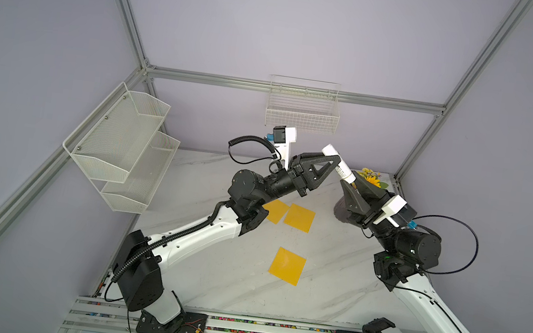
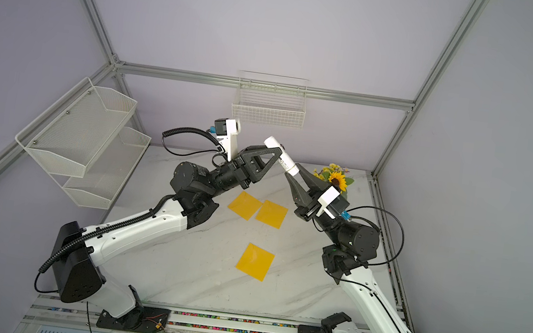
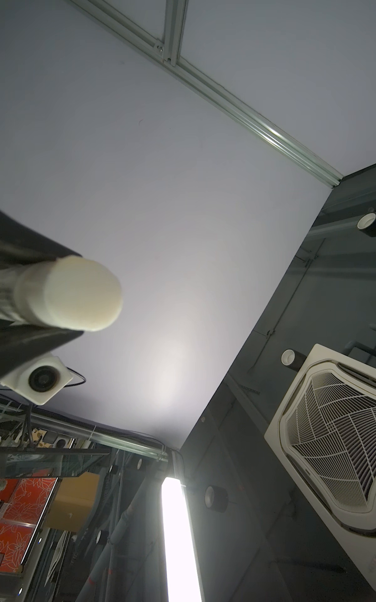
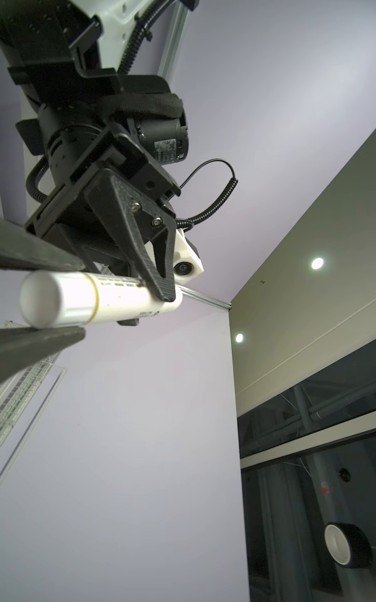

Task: Seal the envelope with a glue stick
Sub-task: Screw the glue stick.

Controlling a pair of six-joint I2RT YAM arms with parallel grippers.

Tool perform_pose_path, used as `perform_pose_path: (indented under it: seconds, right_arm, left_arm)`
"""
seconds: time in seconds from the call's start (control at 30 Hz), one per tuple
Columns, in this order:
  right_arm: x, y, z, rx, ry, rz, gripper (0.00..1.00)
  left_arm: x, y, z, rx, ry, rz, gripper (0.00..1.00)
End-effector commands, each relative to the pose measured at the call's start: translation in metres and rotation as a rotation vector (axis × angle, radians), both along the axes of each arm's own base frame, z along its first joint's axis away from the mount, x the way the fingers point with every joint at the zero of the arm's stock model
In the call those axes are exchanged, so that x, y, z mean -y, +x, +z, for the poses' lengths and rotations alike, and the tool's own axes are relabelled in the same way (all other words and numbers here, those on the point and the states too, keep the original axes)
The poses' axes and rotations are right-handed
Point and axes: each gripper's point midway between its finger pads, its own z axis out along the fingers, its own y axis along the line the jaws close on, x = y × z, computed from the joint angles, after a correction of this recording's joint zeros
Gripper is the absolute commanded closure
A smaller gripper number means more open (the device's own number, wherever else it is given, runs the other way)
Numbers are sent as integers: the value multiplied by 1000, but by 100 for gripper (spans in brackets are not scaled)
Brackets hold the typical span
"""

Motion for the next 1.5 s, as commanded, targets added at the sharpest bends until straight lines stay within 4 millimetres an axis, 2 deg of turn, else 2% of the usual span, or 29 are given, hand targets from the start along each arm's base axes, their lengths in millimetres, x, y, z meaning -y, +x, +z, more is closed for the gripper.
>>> perform_pose_path:
  seconds: [0.0, 0.13, 0.27, 0.43, 0.53, 0.63, 0.73, 0.93, 1.0, 1.1, 1.33, 1.47]
  right_arm:
    - [3, -27, 9, 231, -62, -85, 75]
    - [15, -22, 16, 51, 9, -61, 59]
    - [31, -13, 22, -272, 197, 76, 46]
    - [32, 3, 19, -760, 498, 430, 46]
    - [21, -1, 21, -943, 586, 676, 46]
    - [15, -6, 21, -1022, 607, 832, 47]
    - [14, -11, 20, -1042, 618, 889, 47]
    - [13, -10, 5, -1085, 615, 865, 47]
    - [13, -9, 1, -1097, 623, 874, 52]
    - [8, -8, -1, -1117, 601, 880, 53]
    - [4, -7, 4, -1119, 594, 930, 55]
    - [0, -4, 2, -1134, 577, 935, 61]
  left_arm:
    - [-9, -3, 11, 8, -42, 2, 100]
    - [-11, -7, 13, 25, -37, -4, 100]
    - [-14, -14, 14, 63, -27, -2, 100]
    - [-15, -19, 15, 90, -20, -1, 100]
    - [-17, -20, 16, 93, -26, -5, 100]
    - [-20, -23, 19, 105, -36, -2, 100]
    - [-22, -22, 18, 98, -51, 6, 100]
    - [-27, -21, 21, 93, -74, 19, 100]
    - [-27, -22, 22, 96, -73, 19, 100]
    - [-25, -18, 20, 84, -68, 22, 100]
    - [-21, -13, 17, 66, -63, 17, 100]
    - [-19, -10, 16, 61, -64, 17, 100]
